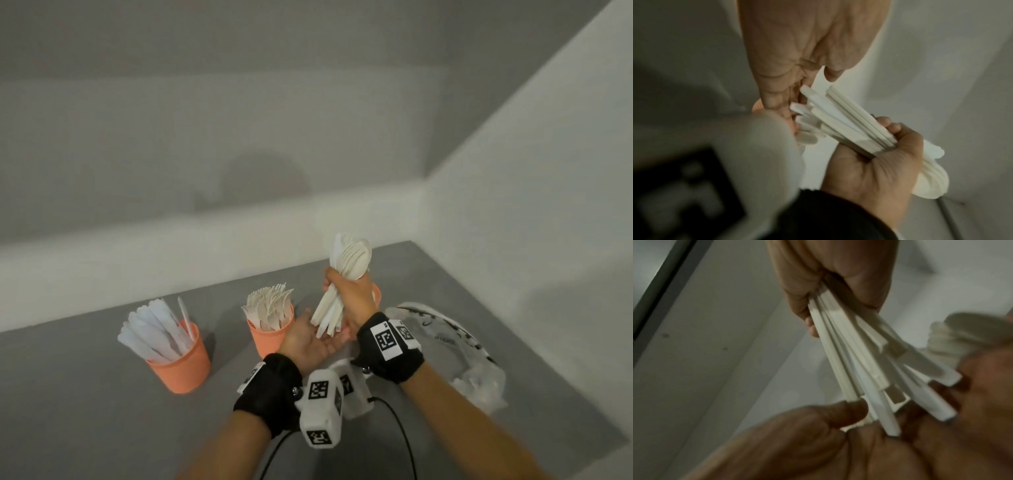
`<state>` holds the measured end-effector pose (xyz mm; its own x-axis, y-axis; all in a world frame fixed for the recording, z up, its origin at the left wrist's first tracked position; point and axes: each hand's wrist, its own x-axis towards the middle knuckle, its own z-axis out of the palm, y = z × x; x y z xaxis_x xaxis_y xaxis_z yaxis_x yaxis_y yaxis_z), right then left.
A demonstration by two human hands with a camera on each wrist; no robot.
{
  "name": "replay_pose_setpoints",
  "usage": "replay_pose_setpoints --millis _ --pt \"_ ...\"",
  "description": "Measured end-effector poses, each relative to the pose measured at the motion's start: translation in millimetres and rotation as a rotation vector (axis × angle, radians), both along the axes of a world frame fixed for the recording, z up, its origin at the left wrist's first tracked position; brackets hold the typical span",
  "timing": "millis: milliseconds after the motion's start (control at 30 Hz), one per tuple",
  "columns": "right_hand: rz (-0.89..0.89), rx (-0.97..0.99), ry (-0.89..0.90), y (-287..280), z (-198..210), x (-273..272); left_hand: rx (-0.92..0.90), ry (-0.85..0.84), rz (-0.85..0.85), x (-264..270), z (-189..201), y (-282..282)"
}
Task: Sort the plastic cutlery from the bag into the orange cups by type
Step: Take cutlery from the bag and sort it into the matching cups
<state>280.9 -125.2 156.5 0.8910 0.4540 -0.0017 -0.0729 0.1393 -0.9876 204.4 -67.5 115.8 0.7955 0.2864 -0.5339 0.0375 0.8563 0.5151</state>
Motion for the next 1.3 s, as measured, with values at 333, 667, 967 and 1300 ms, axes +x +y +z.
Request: replay_pose_setpoints --millis 333,667,967,1300 --pt "0.157 0.115 0.165 49.8 -33.2 -35.2 0.393 0.132 0.028 -43.6 6.1 26.3" --pt "0.831 -0.100 0.348 41.2 -48.3 -56.3 0.788 -0.012 -0.130 -65.3 23.8 52.6" --pt "0.778 -0.198 0.156 44.0 -44.8 -64.1 0.909 0.090 0.200 -55.2 24.6 53.6" --pt "0.666 -0.134 0.099 46.9 -51.3 -63.2 0.988 0.134 0.338 -53.3 32.1 74.0"
